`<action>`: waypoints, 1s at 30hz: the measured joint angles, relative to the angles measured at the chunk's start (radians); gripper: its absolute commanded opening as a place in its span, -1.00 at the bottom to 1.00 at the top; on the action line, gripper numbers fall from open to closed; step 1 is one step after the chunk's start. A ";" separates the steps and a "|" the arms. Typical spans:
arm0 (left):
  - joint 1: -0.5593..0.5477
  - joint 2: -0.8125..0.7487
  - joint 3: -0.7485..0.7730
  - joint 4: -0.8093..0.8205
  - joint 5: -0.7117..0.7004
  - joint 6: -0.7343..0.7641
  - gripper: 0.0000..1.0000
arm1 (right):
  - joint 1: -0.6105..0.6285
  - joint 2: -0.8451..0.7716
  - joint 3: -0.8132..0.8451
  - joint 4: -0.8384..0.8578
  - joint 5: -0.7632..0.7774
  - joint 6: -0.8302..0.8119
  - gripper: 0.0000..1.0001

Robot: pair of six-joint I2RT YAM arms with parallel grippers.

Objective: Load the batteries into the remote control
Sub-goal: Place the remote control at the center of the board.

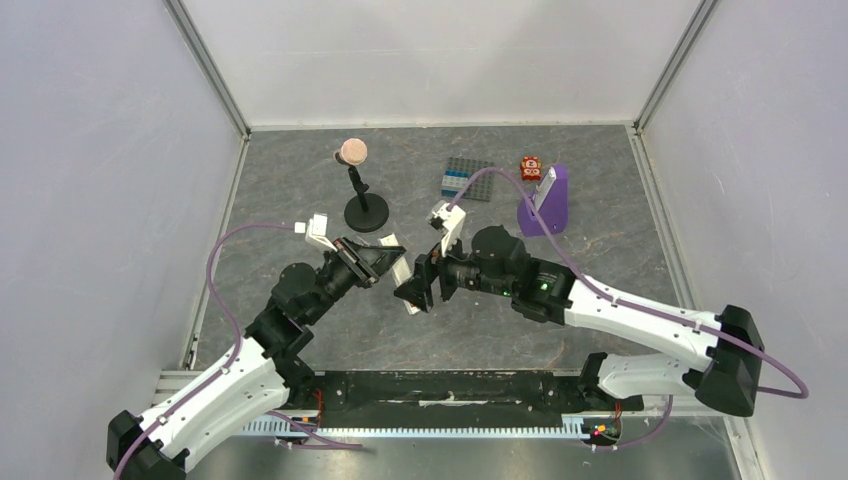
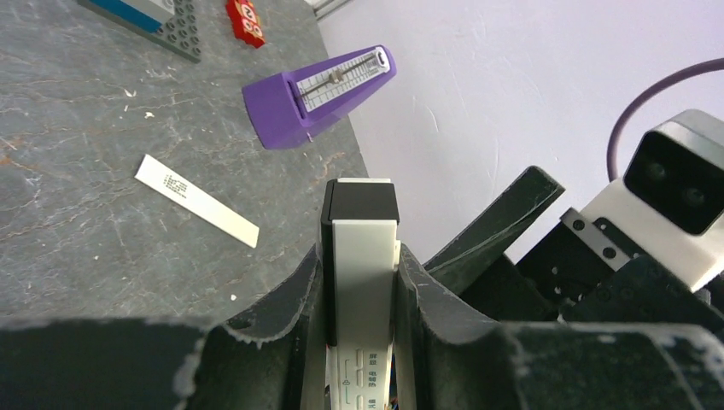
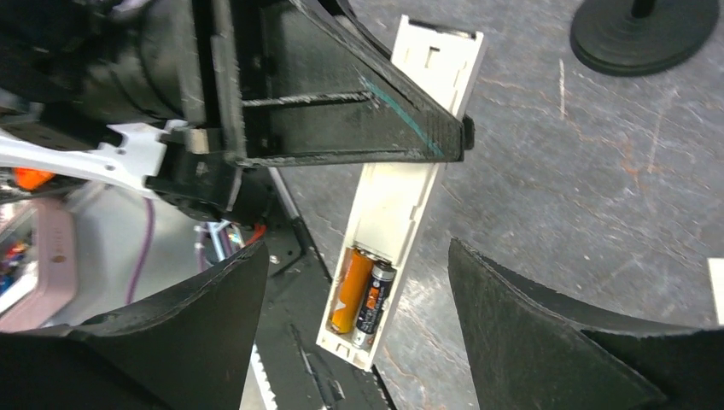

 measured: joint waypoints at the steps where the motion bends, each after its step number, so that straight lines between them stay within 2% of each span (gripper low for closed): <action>1: 0.000 0.000 -0.002 -0.003 -0.010 -0.005 -0.96 | 0.010 0.016 0.011 -0.016 0.023 -0.010 0.59; 4: 0.000 0.000 -0.003 -0.011 -0.032 -0.017 -0.96 | 0.033 0.069 0.043 -0.057 0.091 -0.034 0.52; 6: 0.000 0.000 -0.003 -0.018 -0.040 -0.026 -0.96 | 0.044 0.098 0.053 -0.076 0.129 -0.047 0.39; 10: 0.000 0.001 -0.011 -0.037 -0.061 -0.035 -0.96 | 0.058 0.142 0.063 -0.099 0.178 -0.065 -0.14; 12: 0.001 0.003 -0.015 -0.051 -0.073 -0.037 -0.86 | 0.069 0.156 0.069 -0.102 0.194 -0.073 -0.36; 14: 0.000 0.004 -0.015 -0.061 -0.080 -0.037 -0.67 | 0.080 0.161 0.069 -0.106 0.216 -0.073 -0.60; 17: 0.000 0.003 -0.015 -0.064 -0.087 -0.037 0.02 | 0.077 0.162 0.069 -0.112 0.238 -0.072 -0.80; 18: 0.000 0.003 -0.015 -0.070 -0.088 -0.035 0.12 | 0.077 0.163 0.069 -0.113 0.242 -0.080 -0.86; 20: 0.000 -0.008 -0.008 -0.122 -0.092 -0.031 0.30 | 0.079 0.167 0.069 -0.128 0.251 -0.101 -0.90; 23: 0.000 -0.023 0.051 -0.286 -0.132 -0.005 0.40 | 0.079 0.175 0.063 -0.147 0.259 -0.150 -0.93; 30: 0.000 -0.067 0.277 -0.668 -0.327 0.049 0.42 | 0.078 0.189 -0.008 -0.206 0.235 -0.384 -0.93</action>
